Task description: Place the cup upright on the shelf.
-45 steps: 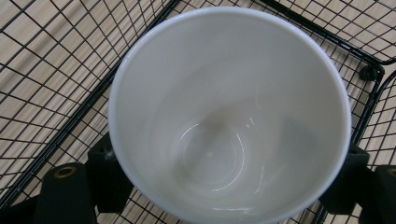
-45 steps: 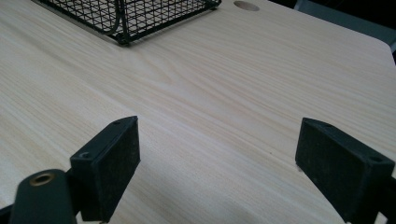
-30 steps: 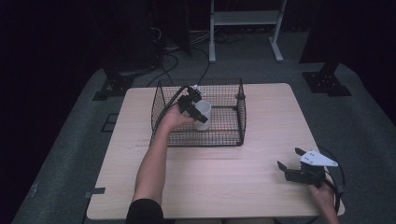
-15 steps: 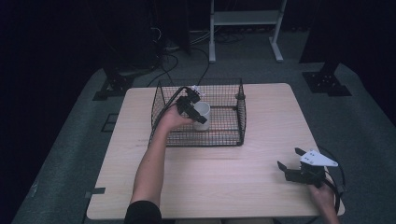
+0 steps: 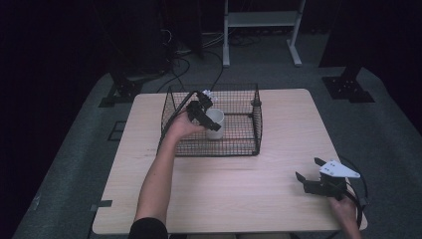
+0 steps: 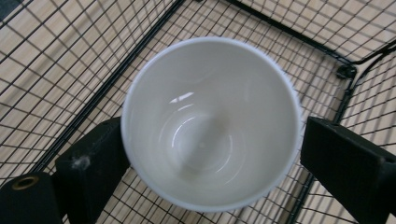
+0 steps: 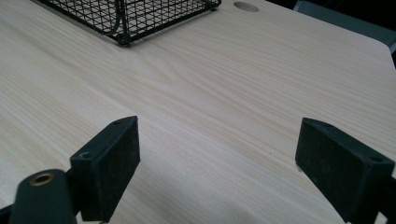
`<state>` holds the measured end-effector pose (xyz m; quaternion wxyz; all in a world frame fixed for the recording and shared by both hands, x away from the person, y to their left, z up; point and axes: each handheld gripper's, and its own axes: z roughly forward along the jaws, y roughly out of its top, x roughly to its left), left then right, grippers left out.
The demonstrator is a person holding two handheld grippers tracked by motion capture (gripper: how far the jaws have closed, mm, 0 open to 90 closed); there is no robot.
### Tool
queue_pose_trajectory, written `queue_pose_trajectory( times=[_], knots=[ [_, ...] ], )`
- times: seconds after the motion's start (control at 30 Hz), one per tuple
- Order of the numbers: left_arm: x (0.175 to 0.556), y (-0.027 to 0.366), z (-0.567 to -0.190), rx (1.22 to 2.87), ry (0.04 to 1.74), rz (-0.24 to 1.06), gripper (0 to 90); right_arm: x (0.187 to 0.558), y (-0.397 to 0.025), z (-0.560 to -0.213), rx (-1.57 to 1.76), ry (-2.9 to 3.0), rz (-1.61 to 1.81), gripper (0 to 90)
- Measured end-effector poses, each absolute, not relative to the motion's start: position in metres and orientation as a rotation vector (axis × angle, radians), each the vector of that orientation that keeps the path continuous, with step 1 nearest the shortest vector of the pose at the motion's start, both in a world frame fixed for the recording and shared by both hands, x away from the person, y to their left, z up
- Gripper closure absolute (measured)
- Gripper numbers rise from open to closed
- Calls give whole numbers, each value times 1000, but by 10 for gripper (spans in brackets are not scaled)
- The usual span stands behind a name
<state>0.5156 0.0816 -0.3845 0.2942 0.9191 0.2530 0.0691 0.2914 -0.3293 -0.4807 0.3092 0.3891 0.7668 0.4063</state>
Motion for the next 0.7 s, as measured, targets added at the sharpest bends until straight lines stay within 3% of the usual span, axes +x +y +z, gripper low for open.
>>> queue_pose_trajectory(
  times=[0.7],
  knots=[
    [503, 95, -367, 2400, 688, 279, 77, 292, -329, -481, 1031, 2026, 1074, 131]
  ],
)
